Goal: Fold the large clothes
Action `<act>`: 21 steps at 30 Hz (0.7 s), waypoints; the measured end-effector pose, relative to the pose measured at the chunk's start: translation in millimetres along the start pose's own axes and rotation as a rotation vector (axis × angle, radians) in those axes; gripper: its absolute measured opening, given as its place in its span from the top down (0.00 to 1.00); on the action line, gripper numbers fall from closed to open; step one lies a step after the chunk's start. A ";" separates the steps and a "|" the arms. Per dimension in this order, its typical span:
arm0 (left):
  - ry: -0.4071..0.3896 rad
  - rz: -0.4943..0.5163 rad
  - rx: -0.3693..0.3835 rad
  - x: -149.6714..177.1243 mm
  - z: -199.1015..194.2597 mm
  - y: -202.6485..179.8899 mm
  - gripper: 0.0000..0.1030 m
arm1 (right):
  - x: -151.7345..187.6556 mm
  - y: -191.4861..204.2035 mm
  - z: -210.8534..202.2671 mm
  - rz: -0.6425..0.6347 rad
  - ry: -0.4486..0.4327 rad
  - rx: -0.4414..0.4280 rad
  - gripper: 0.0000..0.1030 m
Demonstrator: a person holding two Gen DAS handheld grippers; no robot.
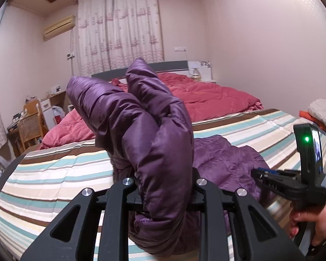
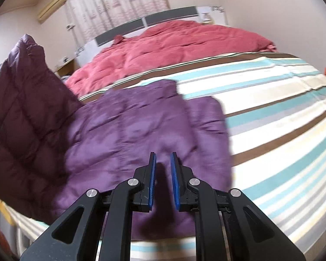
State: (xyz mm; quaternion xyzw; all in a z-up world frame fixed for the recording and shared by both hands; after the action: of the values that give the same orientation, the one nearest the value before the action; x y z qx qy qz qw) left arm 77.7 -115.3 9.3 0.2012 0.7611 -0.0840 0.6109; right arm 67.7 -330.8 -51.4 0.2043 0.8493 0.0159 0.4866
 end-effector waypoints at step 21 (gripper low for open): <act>0.121 0.091 0.217 15.2 38.8 -98.1 0.79 | -8.3 -63.6 -5.0 0.003 -0.027 0.165 0.87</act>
State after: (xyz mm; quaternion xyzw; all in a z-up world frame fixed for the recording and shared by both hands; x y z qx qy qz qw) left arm 69.7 -215.5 -26.2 0.3055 0.7729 -0.1258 0.5417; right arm 46.2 -391.2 -56.3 0.2454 0.8408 -0.0561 0.4793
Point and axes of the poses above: each gripper's, at about its wrist camera, not at the fingertips, and z roughly the way its jaws point, y to its left, x to its underside, the point moved 6 cm from there along z, roughly the way its jaws point, and after that the axes turned 10 degrees about -y, right-handed, at the moved point
